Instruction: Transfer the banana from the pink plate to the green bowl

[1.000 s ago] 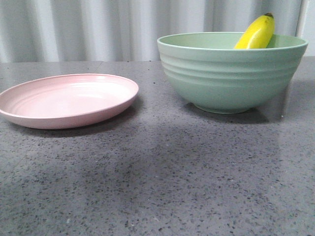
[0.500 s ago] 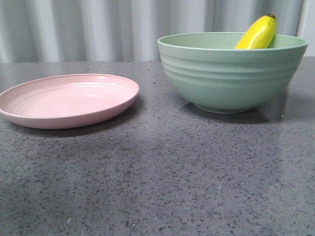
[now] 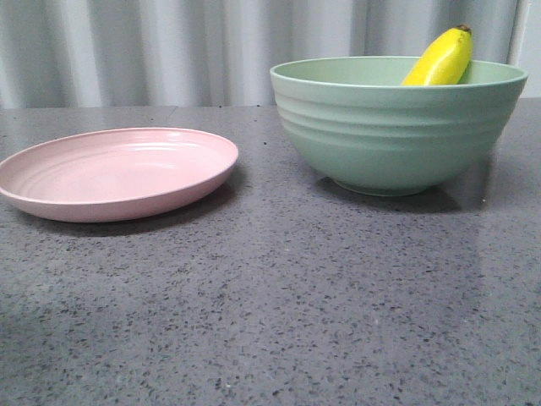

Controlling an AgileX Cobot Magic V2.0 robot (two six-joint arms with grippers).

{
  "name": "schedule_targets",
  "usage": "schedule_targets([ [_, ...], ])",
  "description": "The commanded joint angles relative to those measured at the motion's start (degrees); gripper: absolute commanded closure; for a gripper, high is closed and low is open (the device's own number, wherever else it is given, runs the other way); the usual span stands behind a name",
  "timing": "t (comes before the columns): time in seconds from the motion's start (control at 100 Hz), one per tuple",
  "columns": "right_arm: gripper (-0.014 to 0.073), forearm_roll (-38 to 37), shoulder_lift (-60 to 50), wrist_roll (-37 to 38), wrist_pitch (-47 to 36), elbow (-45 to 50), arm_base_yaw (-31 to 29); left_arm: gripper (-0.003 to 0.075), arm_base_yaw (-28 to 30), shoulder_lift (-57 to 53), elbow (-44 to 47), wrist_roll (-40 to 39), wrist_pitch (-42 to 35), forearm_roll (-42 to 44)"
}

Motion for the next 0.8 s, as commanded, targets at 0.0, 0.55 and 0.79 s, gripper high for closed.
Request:
schedule_targets([
  [0.0, 0.0668, -0.7, -6.5, -0.6, -7.2, 3.0, 0.1, 0.0739, 0.0, -3.3, 2.0, -0.6, -7.7, -1.0],
  [0.55, 0.0668, -0.9, -24.5, -0.6, -7.7, 13.0, 0.1, 0.0739, 0.0, -11.3, 10.3, -0.6, -7.8, -1.0],
  [0.79, 0.0668, -0.9, -24.5, -0.6, -7.7, 13.0, 0.1, 0.0739, 0.0, -11.3, 10.3, -0.6, -7.8, -1.0],
])
